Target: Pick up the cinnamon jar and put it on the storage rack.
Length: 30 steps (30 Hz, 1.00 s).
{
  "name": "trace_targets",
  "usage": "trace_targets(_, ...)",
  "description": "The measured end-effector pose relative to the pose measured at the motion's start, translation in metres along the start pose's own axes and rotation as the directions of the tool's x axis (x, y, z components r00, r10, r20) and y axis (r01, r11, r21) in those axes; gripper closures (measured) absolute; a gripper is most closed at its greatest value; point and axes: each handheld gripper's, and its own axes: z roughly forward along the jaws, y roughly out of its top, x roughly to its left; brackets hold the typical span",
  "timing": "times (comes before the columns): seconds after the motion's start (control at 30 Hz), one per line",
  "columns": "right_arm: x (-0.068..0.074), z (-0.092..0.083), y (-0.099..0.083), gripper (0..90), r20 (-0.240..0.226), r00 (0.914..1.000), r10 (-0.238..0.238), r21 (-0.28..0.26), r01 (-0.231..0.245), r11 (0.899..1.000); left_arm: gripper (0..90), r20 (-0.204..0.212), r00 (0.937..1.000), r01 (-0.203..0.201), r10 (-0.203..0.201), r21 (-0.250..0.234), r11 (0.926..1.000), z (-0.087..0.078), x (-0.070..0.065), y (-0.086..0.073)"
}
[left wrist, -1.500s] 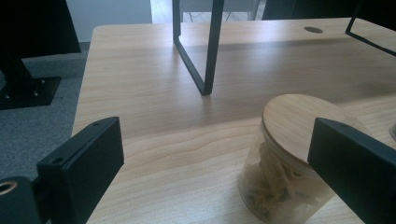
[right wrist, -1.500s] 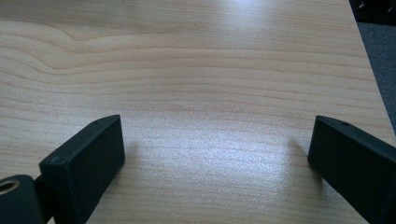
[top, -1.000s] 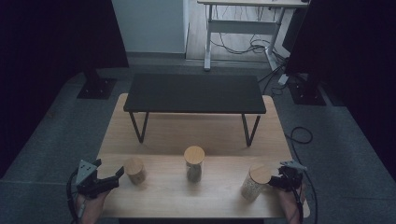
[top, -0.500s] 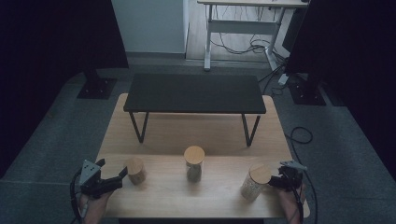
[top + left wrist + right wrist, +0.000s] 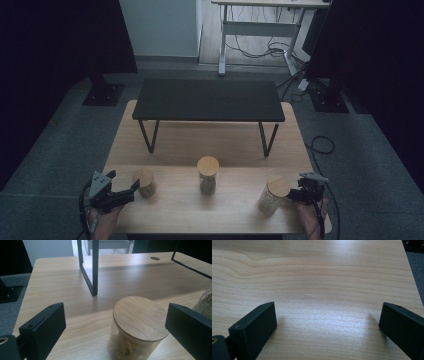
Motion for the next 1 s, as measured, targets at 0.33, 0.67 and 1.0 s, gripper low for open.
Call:
trace_targets(0.33,-0.001,-0.001,0.0,2.1,0.0,1.0,-0.001,-0.003,0.001,1.0,2.9,0.011,0.9999,0.0,0.0,-0.006,1.0,0.001,-0.005,0.001)
trace_targets(0.67,-0.001,0.0,0.0,2.1,0.0,1.0,-0.001,-0.003,0.001,1.0,2.6,0.023,0.9997,0.001,-0.001,-0.009,1.0,0.004,-0.01,0.002)
trace_targets(1.0,-0.001,0.0,0.0,2.0,0.0,1.0,-0.001,-0.003,0.001,1.0,2.3,0.027,0.9996,-0.002,0.002,-0.015,0.9999,0.009,-0.016,0.002)
